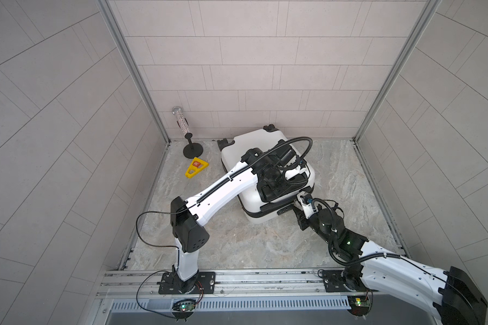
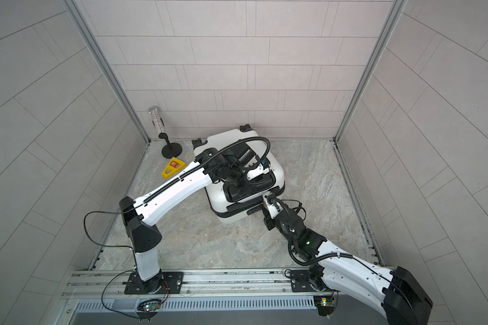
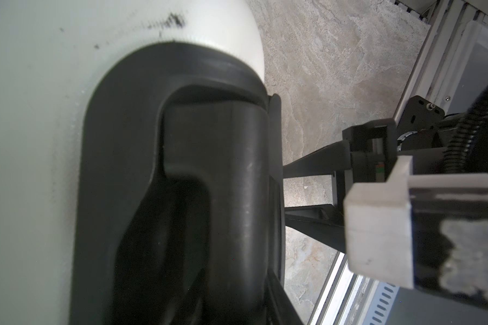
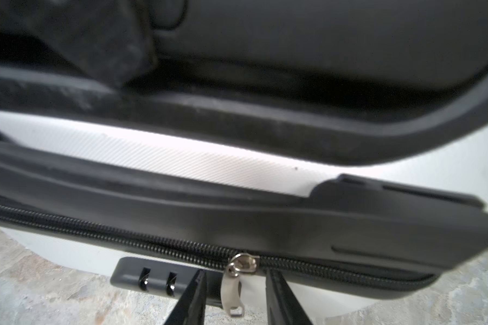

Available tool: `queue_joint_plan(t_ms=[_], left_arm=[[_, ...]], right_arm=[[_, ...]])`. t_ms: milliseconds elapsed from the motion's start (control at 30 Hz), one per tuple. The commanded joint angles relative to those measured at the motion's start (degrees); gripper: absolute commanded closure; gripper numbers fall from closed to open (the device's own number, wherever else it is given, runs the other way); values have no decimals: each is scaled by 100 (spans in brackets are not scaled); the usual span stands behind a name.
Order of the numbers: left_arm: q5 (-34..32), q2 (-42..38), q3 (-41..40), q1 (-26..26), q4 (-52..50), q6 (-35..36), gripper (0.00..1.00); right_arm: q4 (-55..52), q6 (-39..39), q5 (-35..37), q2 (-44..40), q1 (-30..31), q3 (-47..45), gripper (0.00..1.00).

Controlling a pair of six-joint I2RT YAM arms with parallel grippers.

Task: Open the suitcase zippers
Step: Unzip the zipper on the suitcase.

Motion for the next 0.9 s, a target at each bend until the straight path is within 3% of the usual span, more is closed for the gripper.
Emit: queue_joint_plan(t_ms=[0,267,400,733,867], left_arm=[[173,-579,413,24,577,-220,100],[179,-641,363,21,596,-238,100],[104,-640,312,29,581,-191,99],[4,-690,250,30,472,-7,100],[20,-836,77,37,321,280,100]], right_arm=[[453,-50,316,147,24,129,67],[402,-130,885,336,24,167,92],[268,-151,919,165,24,139,100],[-150,-185,894,-74,-81,189,100],[-577,-11,262,-367,-613,309,100]])
